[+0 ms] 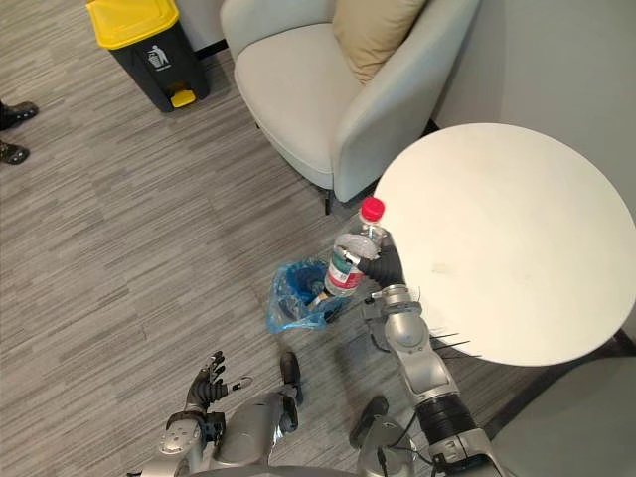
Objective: Gather rubbish on tea table into small bin, then transfer packed bag to large trash can.
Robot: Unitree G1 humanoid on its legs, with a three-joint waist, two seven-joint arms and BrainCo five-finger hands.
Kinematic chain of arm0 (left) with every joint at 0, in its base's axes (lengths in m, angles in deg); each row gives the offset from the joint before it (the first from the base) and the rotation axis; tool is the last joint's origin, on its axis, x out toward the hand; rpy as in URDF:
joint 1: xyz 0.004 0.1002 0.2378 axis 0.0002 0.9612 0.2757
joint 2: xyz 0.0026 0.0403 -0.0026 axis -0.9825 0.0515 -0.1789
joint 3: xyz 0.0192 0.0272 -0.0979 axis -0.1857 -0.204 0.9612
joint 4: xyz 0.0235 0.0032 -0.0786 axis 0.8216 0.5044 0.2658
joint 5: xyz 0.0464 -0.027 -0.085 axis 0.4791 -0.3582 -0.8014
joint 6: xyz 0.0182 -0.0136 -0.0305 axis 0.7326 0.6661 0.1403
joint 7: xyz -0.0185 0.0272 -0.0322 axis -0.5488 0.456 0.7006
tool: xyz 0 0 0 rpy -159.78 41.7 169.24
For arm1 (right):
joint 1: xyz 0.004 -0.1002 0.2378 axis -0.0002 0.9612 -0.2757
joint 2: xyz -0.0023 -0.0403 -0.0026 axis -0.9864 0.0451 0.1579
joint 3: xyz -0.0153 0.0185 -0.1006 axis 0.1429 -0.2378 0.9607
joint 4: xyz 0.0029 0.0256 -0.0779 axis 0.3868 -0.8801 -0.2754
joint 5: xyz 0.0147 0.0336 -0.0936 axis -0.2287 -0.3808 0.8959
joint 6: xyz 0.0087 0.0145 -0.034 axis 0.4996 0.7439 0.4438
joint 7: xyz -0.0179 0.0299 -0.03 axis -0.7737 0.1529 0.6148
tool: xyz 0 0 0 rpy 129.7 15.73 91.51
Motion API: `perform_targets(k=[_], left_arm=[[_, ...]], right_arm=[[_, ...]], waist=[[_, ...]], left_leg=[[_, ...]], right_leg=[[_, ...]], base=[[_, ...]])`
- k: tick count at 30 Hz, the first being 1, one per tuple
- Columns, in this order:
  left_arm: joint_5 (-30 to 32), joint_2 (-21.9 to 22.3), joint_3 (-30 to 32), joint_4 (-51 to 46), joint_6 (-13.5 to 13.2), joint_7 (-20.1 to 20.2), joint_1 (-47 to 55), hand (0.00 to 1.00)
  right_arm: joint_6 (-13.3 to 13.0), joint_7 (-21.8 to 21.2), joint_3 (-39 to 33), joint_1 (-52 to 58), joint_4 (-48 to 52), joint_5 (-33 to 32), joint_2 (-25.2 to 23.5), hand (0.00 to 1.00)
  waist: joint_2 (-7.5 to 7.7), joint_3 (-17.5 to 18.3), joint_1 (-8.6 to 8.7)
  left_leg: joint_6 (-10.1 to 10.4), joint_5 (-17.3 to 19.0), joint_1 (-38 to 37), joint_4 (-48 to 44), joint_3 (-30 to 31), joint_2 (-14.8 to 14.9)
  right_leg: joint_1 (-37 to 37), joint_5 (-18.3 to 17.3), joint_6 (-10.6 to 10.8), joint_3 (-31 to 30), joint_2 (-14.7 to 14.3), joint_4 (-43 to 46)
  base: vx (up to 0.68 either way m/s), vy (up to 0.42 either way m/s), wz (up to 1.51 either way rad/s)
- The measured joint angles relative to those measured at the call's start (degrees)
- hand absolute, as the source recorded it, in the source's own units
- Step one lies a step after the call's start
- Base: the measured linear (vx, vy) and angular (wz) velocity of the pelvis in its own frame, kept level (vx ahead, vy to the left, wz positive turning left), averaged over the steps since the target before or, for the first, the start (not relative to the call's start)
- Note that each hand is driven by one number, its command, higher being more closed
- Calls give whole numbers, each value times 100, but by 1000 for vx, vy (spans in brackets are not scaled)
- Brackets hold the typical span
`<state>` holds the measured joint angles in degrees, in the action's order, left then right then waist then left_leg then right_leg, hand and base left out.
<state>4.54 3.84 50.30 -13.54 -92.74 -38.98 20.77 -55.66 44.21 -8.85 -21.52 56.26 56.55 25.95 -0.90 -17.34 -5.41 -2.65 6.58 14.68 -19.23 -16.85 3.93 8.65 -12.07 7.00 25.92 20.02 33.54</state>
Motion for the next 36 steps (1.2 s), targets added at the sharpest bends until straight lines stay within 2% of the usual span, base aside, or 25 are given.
perform_targets(k=[1,2,3,4,6,7,8,9,10,11,12,16,19,21,23,27,29,30,36], left_arm=[[26,-130,-55,-106,-3,-9,-7,0],[56,-296,-109,-249,-12,-13,-28,0],[54,-342,-125,-281,-15,-20,-67,0],[53,-399,-144,-285,-29,-45,-208,0],[40,-436,-146,-280,-77,-135,-425,0],[-3,-476,-148,-276,-146,-153,-556,0],[-3,-440,-150,-207,-185,-161,-720,0],[-5,-379,-164,-147,-196,-207,-871,0],[-9,-372,-172,-97,-238,-247,-984,0],[-12,-348,-175,40,-237,-250,-1122,0],[-37,-329,-154,133,-237,-275,-1210,0],[-208,-317,-88,403,-263,-395,-1541,0],[-371,-148,245,454,-263,-524,-2038,0],[-486,27,507,265,-269,-607,-2302,0],[-606,206,650,-59,-310,-639,-2532,0],[-850,283,880,-724,-451,-652,-2655,0],[-957,240,940,-1000,-490,-656,-2688,0],[-968,240,941,-1078,-495,-657,-2693,0],[-1136,119,983,-1394,-649,-654,-2703,0]], right_arm=[[4,-13,88,-27,-27,87,-4,100],[5,-22,228,-216,-224,149,-8,100],[17,-26,290,-323,-325,207,6,100],[29,-24,411,-555,-532,276,93,100],[59,-82,471,-869,-735,317,241,100],[67,-71,460,-1020,-746,427,364,100],[59,-48,461,-1159,-768,470,444,100],[63,0,461,-1386,-951,524,512,100],[121,46,457,-1721,-1263,652,505,100],[143,110,459,-1880,-1393,758,503,100],[161,147,466,-2044,-1554,848,505,100],[181,329,457,-2314,-1951,1029,548,100],[335,557,416,-2730,-2248,1148,609,100],[406,676,397,-3023,-2234,1188,624,100],[457,826,367,-3450,-2197,1184,618,100],[534,985,360,-3989,-2187,1151,621,100],[561,1044,258,-4156,-2195,1112,619,100],[570,1046,235,-4195,-2196,1111,620,0],[635,1153,183,-4619,-2578,887,837,0]], waist=[[18,-34,17],[57,-149,36],[67,-190,39],[43,-249,45],[-5,-310,46],[3,-361,65],[-65,-437,139],[-177,-515,139],[-119,-575,61],[-126,-654,-3],[-132,-752,-20],[-143,-768,-24],[-168,-782,-26],[-211,-882,-10],[-207,-924,-22],[-210,-1045,-106],[-206,-1065,-172],[-206,-1065,-164],[-204,-1067,-165]], left_leg=[[-24,202,120,-357,139,4],[-23,358,191,-635,273,25],[-19,412,254,-736,348,42],[0,456,422,-897,528,73],[65,426,737,-1036,825,60],[135,441,1039,-1308,1069,-31],[181,472,1327,-1619,1247,-82],[202,484,1562,-1810,1356,-19],[295,441,1792,-1778,1363,17],[360,398,1921,-1765,1377,39],[381,386,2067,-1790,1376,95],[430,416,2791,-2178,1546,210],[452,431,3721,-2756,1709,183],[468,465,4346,-3222,1790,169],[490,603,5252,-3761,1807,212],[548,554,6181,-4127,1620,466],[558,382,6565,-4178,1580,524],[572,354,6642,-4184,1588,514],[557,268,7186,-4310,1641,482]], right_leg=[[380,111,-184,-395,108,809],[715,-62,-287,-796,70,1297],[841,-189,-324,-935,11,1349],[1093,-346,-411,-1160,-154,1222],[1426,-362,-395,-1486,-482,575],[1527,-198,-232,-1598,-596,48],[1643,87,-108,-1607,-571,122],[1802,91,-148,-1474,-587,312],[2109,35,-235,-1479,-610,438],[2263,22,-259,-1476,-626,494],[2408,-2,-303,-1475,-668,570],[3003,-73,-427,-1350,-757,905],[3843,-248,-492,-1290,-684,1556],[4392,-420,-521,-1267,-591,2085],[5296,-650,-522,-1322,-470,2754],[6283,-755,-596,-1373,-377,3345],[6687,-765,-615,-1375,-319,3507],[6770,-772,-626,-1371,-294,3544],[7318,-826,-657,-1363,-198,3794]], base=[[78,61,29],[69,28,41],[29,-34,60],[3,-79,79],[-2,-138,97],[-11,-149,112],[-25,-135,120],[-38,-126,71],[-37,-121,26],[-48,-137,-4],[-47,-112,-3],[-71,-83,5],[-131,-50,21],[-161,-60,25],[-201,-76,16],[-155,-91,13],[-85,-56,9],[-58,-15,11],[-21,7,7]])
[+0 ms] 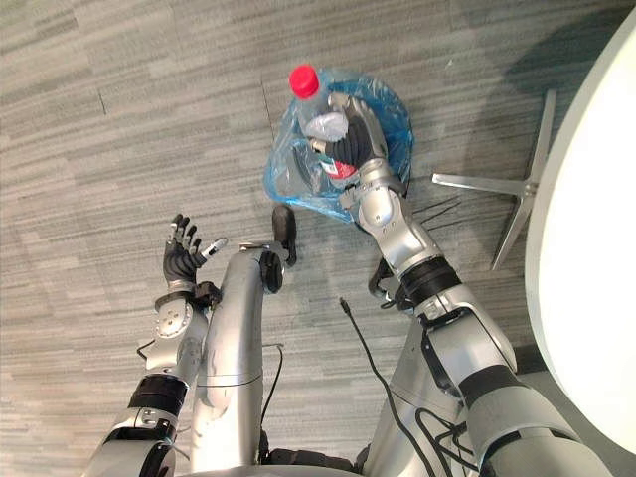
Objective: Gather rubbish on tea table into small bin, then transfer packed bag to large trash can.
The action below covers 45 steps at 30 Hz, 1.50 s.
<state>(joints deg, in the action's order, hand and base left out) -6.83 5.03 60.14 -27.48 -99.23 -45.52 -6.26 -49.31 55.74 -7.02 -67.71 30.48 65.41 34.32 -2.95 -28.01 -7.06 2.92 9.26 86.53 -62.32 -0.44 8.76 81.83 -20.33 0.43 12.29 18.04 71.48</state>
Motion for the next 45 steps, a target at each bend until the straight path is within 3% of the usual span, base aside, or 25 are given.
perform_targets(k=[7,10,18,24,28,29,35,40,45], left_arm=[[2,-52,42,56,0,-100,1,0],[4,-55,46,59,15,-105,2,0],[208,-45,46,231,140,-108,68,0],[434,-101,47,330,172,-99,73,0],[440,-112,43,319,168,-98,64,0],[436,-112,40,312,164,-99,63,0],[394,-146,37,272,55,-90,-63,0],[380,-146,36,284,36,-91,-64,0],[381,-146,40,276,49,-90,-63,0]], right_arm=[[0,61,-2,5,-37,10,80,0],[-2,103,8,229,499,199,97,0],[-127,96,89,1294,1507,1289,-32,0],[-113,-145,352,1584,1117,1885,-202,0],[-29,-226,536,1303,178,2141,-279,0],[78,-299,570,1164,-220,2211,-360,100],[166,-416,730,677,-1031,2254,-471,100],[158,-404,720,478,-985,1988,-421,100],[144,-398,690,646,-318,1700,-351,100]], waist=[[11,-6,11],[15,-4,25],[105,22,167],[153,28,303],[154,27,312],[154,27,302],[154,27,293],[154,27,293],[154,28,283]], left_leg=[[9,-10,51,-31,38,10],[34,-24,22,-12,43,17],[88,-100,-482,423,6,34],[58,-196,-645,643,7,34],[101,-223,-632,775,6,26],[126,-239,-607,818,12,21],[144,-321,-321,819,37,-14],[182,-343,-318,822,61,-16],[194,-353,-322,819,60,4]], right_leg=[[55,-34,-1,4,-4,85],[26,-35,-3,9,-15,72],[-495,22,10,105,-95,-386],[-665,71,-57,186,-112,-572],[-627,65,-49,207,-117,-631],[-595,58,-36,223,-117,-648],[-288,38,-17,230,-92,-518],[-258,12,-34,206,-105,-456],[-260,7,-30,204,-127,-456]], base=[[-10,7,1],[0,0,0],[0,0,0],[4,2,1],[-3,4,3],[-10,7,4],[-10,6,6],[-7,3,3],[-7,3,0]])
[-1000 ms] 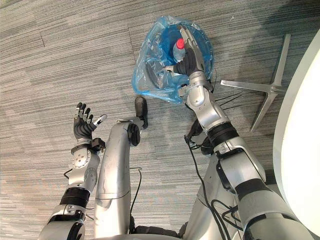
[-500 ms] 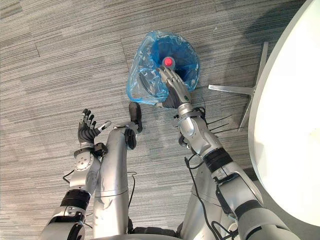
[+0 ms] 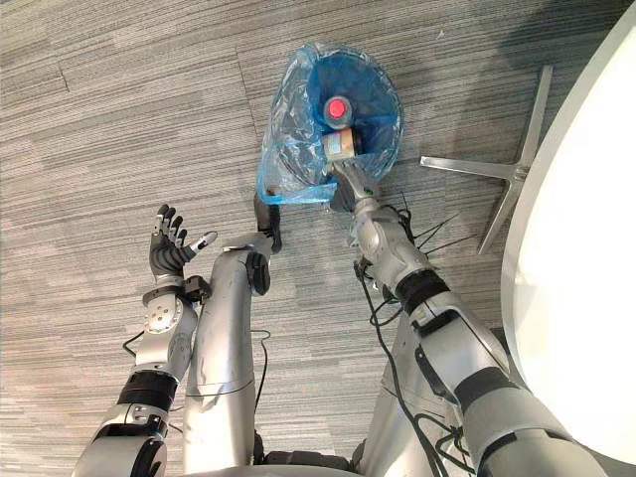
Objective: Gather rubbish on tea table into small bin, then transfer packed bag to large trash can.
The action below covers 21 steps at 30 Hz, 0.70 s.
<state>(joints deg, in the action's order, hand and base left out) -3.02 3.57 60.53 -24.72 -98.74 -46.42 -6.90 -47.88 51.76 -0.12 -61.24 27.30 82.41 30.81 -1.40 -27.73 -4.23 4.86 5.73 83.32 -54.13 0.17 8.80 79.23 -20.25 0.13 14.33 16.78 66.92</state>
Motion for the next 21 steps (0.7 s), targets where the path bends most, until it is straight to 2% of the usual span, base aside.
perform_targets(k=[3,5,9,11,12,13,14,16,18,21], left_arm=[[8,11,-8,-21,108,8,2,0],[21,64,-54,41,225,11,19,0],[96,266,-267,32,302,38,212,0],[192,260,-393,22,364,97,437,0],[203,262,-501,19,375,137,607,0],[203,267,-511,17,376,146,648,0],[203,278,-516,-1,377,148,804,0],[203,246,-525,-92,376,149,1075,0],[236,119,-694,-125,375,179,1352,0],[305,20,-925,-145,373,272,1633,0]], right_arm=[[-8,-2,-41,211,700,-165,15,100],[-21,-4,-134,495,1185,-343,4,100],[-50,-17,-473,1449,2132,-856,-155,100],[-92,-91,-476,2038,2582,-1222,-289,100],[-196,-197,-478,2413,2816,-1518,-373,100],[-215,-224,-478,2479,2859,-1592,-391,100],[-268,-284,-475,2727,3018,-1794,-474,100],[-292,-397,-469,3070,3264,-2019,-627,100],[-447,-555,-470,3387,3412,-2486,-790,100],[-500,-686,-476,3592,3408,-2711,-812,100]], waist=[[5,4,10],[5,3,15],[115,63,35],[250,138,38],[261,145,42],[264,148,43],[307,186,45],[379,337,36],[448,435,31],[443,753,35]], left_leg=[[-38,-40,-95,-1,39,18],[-25,-49,-397,59,107,31],[42,-113,-1490,714,45,23],[78,-226,-2241,1277,-50,32],[80,-336,-2847,1734,-91,35],[76,-358,-2971,1832,-104,37],[46,-418,-3456,2175,-194,47],[52,-571,-4036,2642,-292,27],[-21,-783,-4876,3265,-413,-41],[-38,-914,-5413,3831,-514,-89]], right_leg=[[-114,17,-29,23,-29,-15],[-481,17,-30,105,-68,-118],[-1570,88,-96,266,-117,-725],[-2249,211,-92,316,-200,-1237],[-2859,318,-40,404,-278,-1686],[-2977,340,-21,426,-285,-1782],[-3432,439,-14,464,-322,-2113],[-3955,570,30,465,-378,-2548],[-4690,776,76,455,-434,-3122],[-5163,977,158,431,-520,-3702]], base=[[0,0,0],[-6,1,3],[-2,-7,6],[22,-20,2],[58,-42,5],[65,-46,5],[102,-55,-1],[134,-39,-3],[163,9,-4],[150,36,-14]])
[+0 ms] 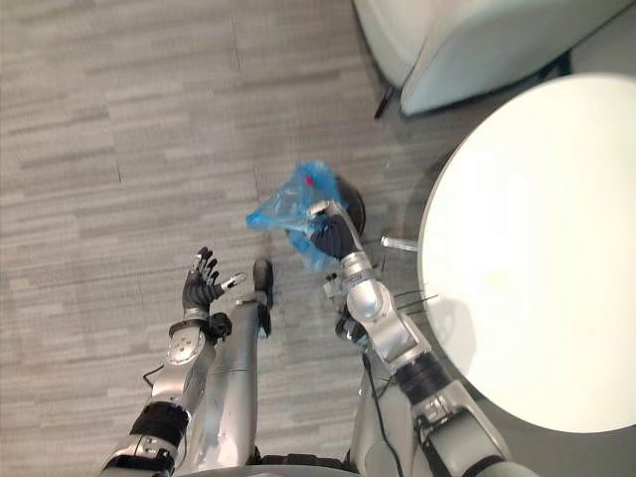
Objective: Gather rubbish on tea table into small bin, then transfer packed bag to large trash can.
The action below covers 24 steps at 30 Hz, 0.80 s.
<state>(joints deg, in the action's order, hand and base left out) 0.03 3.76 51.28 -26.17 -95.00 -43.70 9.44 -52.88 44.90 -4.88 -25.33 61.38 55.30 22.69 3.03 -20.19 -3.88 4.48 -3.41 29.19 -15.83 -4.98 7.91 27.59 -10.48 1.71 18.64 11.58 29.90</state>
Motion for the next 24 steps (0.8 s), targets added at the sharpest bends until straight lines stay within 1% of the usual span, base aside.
perform_targets(k=[2,4,6,7,8,9,10,11,13,14,15,16,17,18,19,20,21,22,23,24], left_arm=[[14,-58,-155,-107,-5,105,220,0],[140,-116,-275,-289,-5,137,448,0],[243,-154,-348,-511,-5,218,542,0],[270,-178,-405,-684,-6,245,535,0],[322,-193,-438,-841,-26,249,482,0],[358,-196,-441,-901,-32,254,460,0],[397,-219,-456,-1058,-39,273,453,0],[438,-223,-486,-1212,-53,325,450,0],[456,-263,-486,-1388,-83,347,509,0],[462,-285,-460,-1603,-91,334,578,0],[463,-260,-450,-1850,-101,328,710,0],[472,-227,-476,-1914,-134,334,731,0],[533,-135,-524,-2002,-147,334,801,0],[600,-119,-636,-2132,-146,336,841,0],[630,-80,-683,-2215,-145,337,863,0],[684,-39,-785,-2373,-139,330,872,0],[708,1,-894,-2441,-129,319,817,0],[751,9,-944,-2458,-99,287,633,0],[814,57,-965,-2456,-87,238,527,0],[975,130,-1075,-2429,-27,133,262,0]], right_arm=[[1,-223,5,27,-2,-270,-7,100],[-1,-371,34,18,-2,-383,-40,100],[-8,-444,29,11,-1,-431,-67,100],[-7,-454,31,2,-1,-548,-80,100],[-8,-456,28,-14,-1,-635,-93,100],[-5,-460,26,-27,-1,-717,-88,100],[-7,-464,27,-37,6,-833,-98,100],[-8,-455,20,-42,4,-990,-175,100],[-11,-459,32,-140,5,-1193,-218,100],[-12,-532,105,-319,6,-1330,-233,100],[-27,-579,176,-509,7,-1478,-241,100],[-47,-583,198,-615,4,-1521,-228,100],[-77,-583,257,-742,5,-1701,-211,100],[-119,-585,292,-851,5,-1843,-192,100],[-119,-586,298,-921,2,-1882,-184,100],[-119,-564,287,-1091,2,-1899,-147,100],[-118,-552,277,-1213,2,-1897,-55,100],[-114,-544,269,-1373,-55,-1895,25,100],[-112,-540,253,-1458,-114,-1895,51,100],[-90,-454,231,-1588,-260,-1895,49,100]], waist=[[6,141,-8],[9,296,-6],[16,343,3],[19,378,4],[18,379,11],[17,378,10],[16,379,26],[46,380,104],[72,395,140],[84,427,-9],[30,509,-144],[-44,537,-191],[-268,642,-181],[-322,716,-177],[-332,742,-183],[-367,758,-172],[-423,770,-160],[-398,766,-167],[-386,762,-151],[-355,766,-65]], left_leg=[[-43,-164,-659,621,-222,-3],[-72,-225,-977,922,-422,-27],[-72,-224,-1163,974,-520,-79],[-74,-223,-1228,940,-545,-123],[-156,-167,-1273,814,-532,-194],[-197,-139,-1296,743,-521,-192],[-248,-106,-1363,643,-445,-136],[-311,-38,-1403,492,-261,-210],[-282,-22,-1417,330,42,-305],[-223,-13,-1407,259,109,-342],[-143,-65,-1360,409,160,-312],[-82,-122,-1309,498,189,-242],[-25,-207,-1164,707,386,-88],[42,-250,-1107,996,560,-36],[92,-280,-1104,1173,627,-13],[119,-271,-1103,1530,643,52],[216,-143,-1100,1740,538,140],[156,262,-954,1647,273,186],[54,277,-787,1382,162,182],[-159,252,-552,385,-90,45]], right_leg=[[-545,321,67,-148,-156,-688],[-735,489,110,-299,-201,-980],[-847,527,131,-424,-175,-1026],[-852,529,133,-501,-151,-914],[-856,547,168,-618,-117,-730],[-898,557,215,-687,-122,-690],[-1035,411,413,-886,-156,-571],[-1062,-79,390,-1153,-101,402],[-1306,-400,428,-1293,-152,1013],[-1459,-560,415,-1332,-195,787],[-1689,-765,290,-1252,-351,179],[-1742,-819,228,-1214,-449,-78],[-1732,-616,133,-1031,-678,-411],[-1652,-462,35,-912,-800,-581],[-1589,-399,-19,-879,-845,-603],[-1515,-296,-141,-771,-915,-611],[-1482,-151,-182,-644,-964,-671],[-1475,-4,-308,-441,-826,-835],[-1464,29,-338,-334,-764,-864],[-1484,128,-348,-148,-531,-947]], base=[[166,76,-38],[109,78,-45],[60,71,-30],[17,97,-12],[-10,80,-3],[-37,60,10],[-75,-22,51],[-88,-58,80],[-127,-110,89],[-247,-152,44],[-273,-154,8],[-278,-97,15],[-269,-97,35],[-256,-89,44],[-201,-99,42],[-151,-125,43],[-191,-105,68],[-165,-49,67],[-197,-16,93],[-147,-17,75]])
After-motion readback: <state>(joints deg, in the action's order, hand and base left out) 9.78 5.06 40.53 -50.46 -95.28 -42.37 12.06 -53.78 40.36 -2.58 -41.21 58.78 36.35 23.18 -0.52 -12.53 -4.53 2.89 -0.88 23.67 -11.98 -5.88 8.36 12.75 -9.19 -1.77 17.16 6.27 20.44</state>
